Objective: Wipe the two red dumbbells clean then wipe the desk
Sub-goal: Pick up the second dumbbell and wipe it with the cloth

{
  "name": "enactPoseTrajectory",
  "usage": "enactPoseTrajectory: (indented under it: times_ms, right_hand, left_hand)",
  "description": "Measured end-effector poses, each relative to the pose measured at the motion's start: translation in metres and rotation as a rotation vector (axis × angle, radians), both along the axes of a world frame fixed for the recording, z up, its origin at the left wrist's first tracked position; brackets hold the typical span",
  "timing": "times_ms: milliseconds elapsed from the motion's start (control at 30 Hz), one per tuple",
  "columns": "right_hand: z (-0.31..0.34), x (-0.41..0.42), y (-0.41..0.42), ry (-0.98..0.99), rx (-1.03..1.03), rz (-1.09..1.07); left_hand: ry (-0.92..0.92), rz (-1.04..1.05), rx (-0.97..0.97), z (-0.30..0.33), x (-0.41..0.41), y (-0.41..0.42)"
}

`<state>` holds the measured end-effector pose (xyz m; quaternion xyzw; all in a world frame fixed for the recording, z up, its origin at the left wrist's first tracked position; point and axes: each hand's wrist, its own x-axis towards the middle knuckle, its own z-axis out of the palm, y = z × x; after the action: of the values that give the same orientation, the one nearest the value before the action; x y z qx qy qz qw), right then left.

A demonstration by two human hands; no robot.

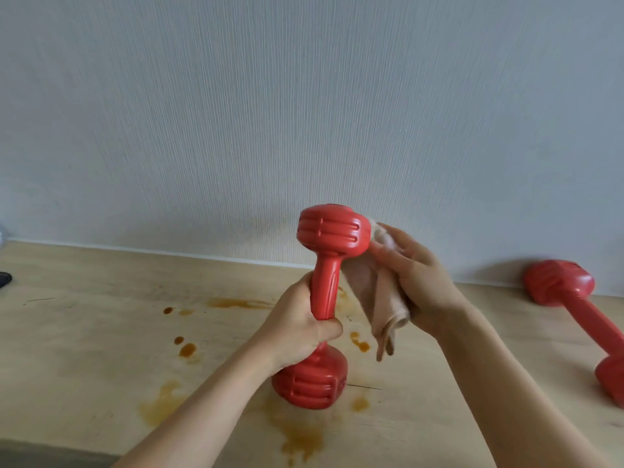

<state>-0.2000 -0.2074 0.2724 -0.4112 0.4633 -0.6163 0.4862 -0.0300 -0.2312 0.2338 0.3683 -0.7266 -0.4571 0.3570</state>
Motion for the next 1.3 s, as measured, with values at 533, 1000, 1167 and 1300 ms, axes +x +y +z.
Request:
enactPoseTrajectory:
  times_ms: [533,1000,1167,1300]
  right_hand:
    - [0.004,0.024,0.012,0.654,-0.162,0.029]
    - [0.014,0.031,0.026,0.900,-0.441,-0.136]
    - [-0.009,0.050,0.007,1.277,-0.520,-0.195]
    - [-0.004,0.036,0.011,1.021,-0.301,-0.127]
  left_hand:
    - [0.009,0.148,-0.106,-0.004,-0.012,-0.006]
    - [-0.048,0.227,0.006,-0.005,-0.007,-0.014]
    - [-0.010,0.166,-0.025,-0.002,-0.010,-0.009]
    - [0.064,0.166,0.121,-0.005,-0.007,-0.008]
